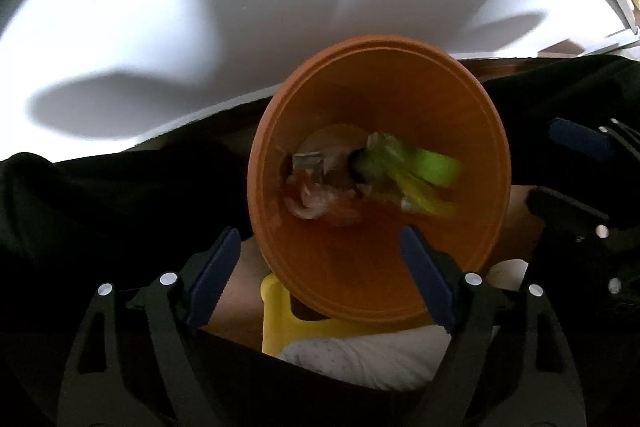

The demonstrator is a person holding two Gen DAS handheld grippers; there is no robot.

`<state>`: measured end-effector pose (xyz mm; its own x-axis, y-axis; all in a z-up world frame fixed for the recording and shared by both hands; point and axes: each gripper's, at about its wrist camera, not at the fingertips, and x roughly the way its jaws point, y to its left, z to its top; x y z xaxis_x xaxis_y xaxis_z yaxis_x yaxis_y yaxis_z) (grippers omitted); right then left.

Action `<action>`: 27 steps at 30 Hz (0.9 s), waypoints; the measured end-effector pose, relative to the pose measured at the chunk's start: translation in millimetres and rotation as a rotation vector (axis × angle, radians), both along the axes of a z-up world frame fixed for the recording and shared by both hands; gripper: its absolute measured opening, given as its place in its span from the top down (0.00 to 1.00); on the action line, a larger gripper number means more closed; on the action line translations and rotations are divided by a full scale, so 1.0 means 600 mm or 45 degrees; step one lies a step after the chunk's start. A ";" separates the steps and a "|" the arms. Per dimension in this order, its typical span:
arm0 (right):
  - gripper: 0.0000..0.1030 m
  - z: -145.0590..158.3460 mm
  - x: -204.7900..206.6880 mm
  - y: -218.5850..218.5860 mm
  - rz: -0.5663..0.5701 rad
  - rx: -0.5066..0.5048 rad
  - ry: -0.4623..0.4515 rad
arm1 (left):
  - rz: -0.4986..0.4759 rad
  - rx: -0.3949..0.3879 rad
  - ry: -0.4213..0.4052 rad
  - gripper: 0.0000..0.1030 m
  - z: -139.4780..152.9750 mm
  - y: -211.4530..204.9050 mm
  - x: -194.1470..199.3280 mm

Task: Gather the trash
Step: 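Swing both open tools back over the bed, then grasp the red toy car with green wheels with the right tool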

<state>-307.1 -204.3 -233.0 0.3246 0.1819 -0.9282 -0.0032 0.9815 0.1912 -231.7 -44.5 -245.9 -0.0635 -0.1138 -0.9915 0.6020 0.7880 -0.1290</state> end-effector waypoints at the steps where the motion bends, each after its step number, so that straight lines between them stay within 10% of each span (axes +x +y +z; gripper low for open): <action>1: 0.34 0.009 -0.003 -0.003 -0.008 -0.001 -0.017 | 0.005 -0.009 0.002 0.22 0.003 0.002 0.001; 7: 0.34 0.102 -0.025 -0.020 0.008 -0.011 -0.190 | 0.022 -0.138 -0.063 0.22 0.066 0.015 -0.003; 17: 0.13 0.315 0.074 -0.085 0.106 -0.051 -0.679 | 0.034 -0.418 -0.576 0.16 0.273 0.034 0.011; 27: 0.19 0.290 0.318 -0.133 0.074 0.031 -0.516 | 0.156 -0.515 -0.637 0.15 0.301 0.060 0.051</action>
